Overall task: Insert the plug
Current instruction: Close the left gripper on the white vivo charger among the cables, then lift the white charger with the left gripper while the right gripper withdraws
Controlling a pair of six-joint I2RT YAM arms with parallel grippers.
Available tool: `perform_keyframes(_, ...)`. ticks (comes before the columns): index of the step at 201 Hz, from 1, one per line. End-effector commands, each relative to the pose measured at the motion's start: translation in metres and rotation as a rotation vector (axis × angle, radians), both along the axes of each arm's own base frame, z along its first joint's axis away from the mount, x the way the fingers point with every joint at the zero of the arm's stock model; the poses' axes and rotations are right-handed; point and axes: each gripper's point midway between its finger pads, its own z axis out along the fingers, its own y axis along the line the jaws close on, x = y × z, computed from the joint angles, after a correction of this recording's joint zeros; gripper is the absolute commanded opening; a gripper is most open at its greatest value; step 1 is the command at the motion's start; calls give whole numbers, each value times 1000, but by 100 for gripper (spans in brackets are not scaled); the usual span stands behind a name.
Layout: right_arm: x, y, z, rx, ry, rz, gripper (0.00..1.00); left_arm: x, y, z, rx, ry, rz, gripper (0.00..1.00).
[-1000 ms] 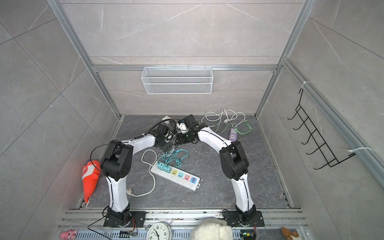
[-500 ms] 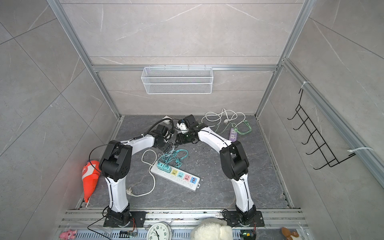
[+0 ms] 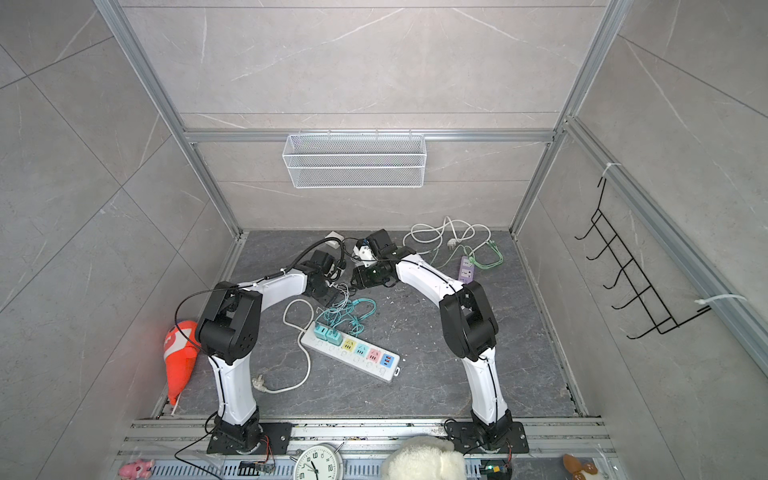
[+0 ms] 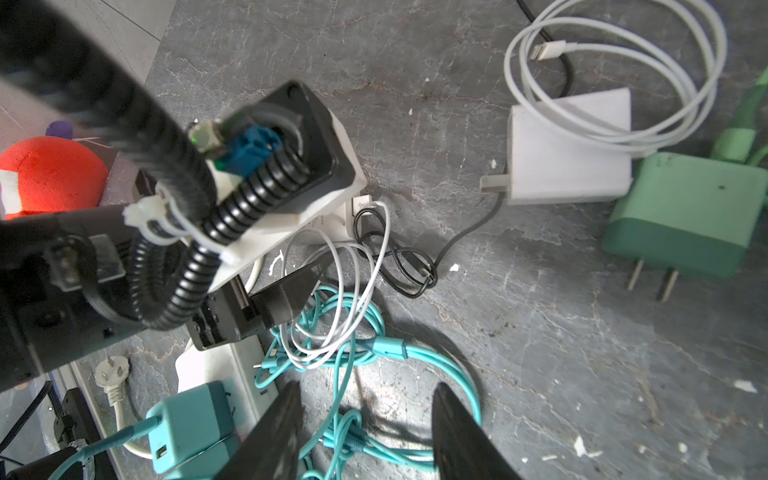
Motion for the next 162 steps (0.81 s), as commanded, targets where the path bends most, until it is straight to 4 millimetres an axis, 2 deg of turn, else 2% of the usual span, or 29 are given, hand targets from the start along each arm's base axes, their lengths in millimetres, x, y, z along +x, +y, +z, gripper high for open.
perform_keyframes(1,2,1,25,29,-45,3,52,-56,25,-44,91,273,12,67)
perform_keyframes(51,2,0,25,27,-44,1,52,-55,22,-44,81,297,18,62)
perform_keyframes(98,-2,-10,23,2,-50,-31,52,-44,18,-44,60,275,54,41)
perform_keyframes(105,-2,-13,24,-2,-53,-44,52,-41,18,-42,59,255,63,34)
perform_keyframes(113,-3,-17,26,-5,-56,-62,52,-34,20,-36,57,215,83,27)
perform_keyframes(126,-6,-24,29,-10,-57,-88,52,-20,23,-24,37,136,117,24)
perform_keyframes(162,-21,-40,43,-10,-84,-120,52,18,16,24,-48,-92,158,23)
